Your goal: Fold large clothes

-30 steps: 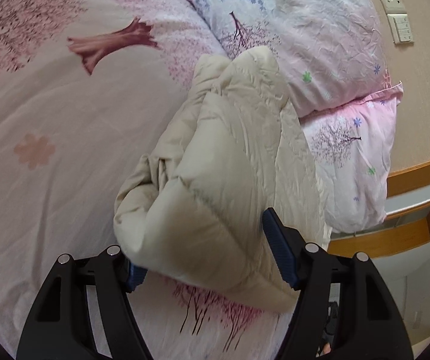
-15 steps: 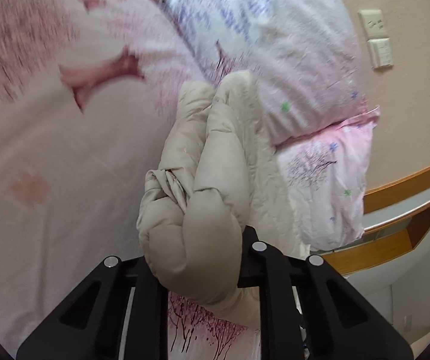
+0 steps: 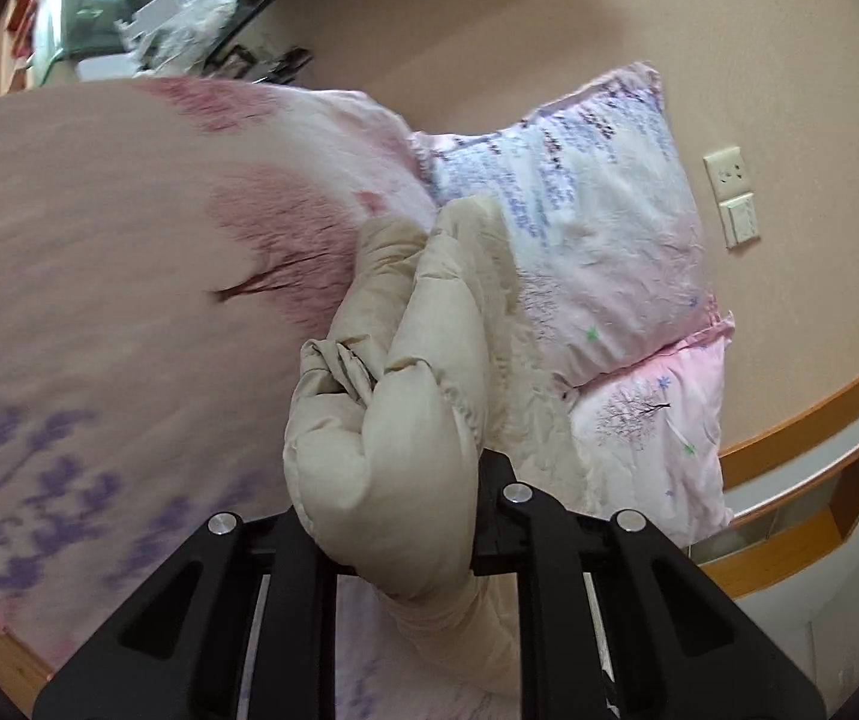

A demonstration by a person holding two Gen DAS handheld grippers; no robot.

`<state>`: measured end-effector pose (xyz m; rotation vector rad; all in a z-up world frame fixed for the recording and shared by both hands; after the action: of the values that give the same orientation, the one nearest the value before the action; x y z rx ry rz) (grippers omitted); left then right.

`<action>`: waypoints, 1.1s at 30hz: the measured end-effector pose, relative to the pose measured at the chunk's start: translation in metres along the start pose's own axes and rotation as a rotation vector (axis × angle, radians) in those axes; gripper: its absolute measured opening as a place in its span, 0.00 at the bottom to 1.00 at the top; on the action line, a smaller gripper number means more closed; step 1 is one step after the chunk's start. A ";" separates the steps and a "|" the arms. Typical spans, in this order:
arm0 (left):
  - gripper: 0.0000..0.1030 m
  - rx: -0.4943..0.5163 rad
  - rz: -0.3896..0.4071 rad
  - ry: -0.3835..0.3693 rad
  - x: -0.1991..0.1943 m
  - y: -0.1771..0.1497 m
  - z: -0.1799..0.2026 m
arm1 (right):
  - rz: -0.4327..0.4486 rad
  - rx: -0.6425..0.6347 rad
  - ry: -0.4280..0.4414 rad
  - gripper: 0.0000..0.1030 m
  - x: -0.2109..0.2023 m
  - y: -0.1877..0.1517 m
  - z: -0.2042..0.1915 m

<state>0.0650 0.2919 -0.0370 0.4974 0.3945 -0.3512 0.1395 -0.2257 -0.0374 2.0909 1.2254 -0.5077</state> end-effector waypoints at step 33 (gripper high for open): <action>0.66 0.079 0.001 0.063 0.010 -0.025 0.001 | 0.144 -0.643 -0.376 0.29 0.112 -0.036 -0.189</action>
<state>0.0632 0.2687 -0.0506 0.5866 0.4427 -0.3518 0.1631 -0.0105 0.0156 1.4432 0.8604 -0.3558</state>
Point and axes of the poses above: each gripper's, at about its wrist camera, not at the fingertips, and x roughly the way its jaws point, z to its right, y to its top, the point moved 4 cm from there along x, roughly the way its jaws point, and after that the axes turned 3 degrees about x, right-handed, at the moved point
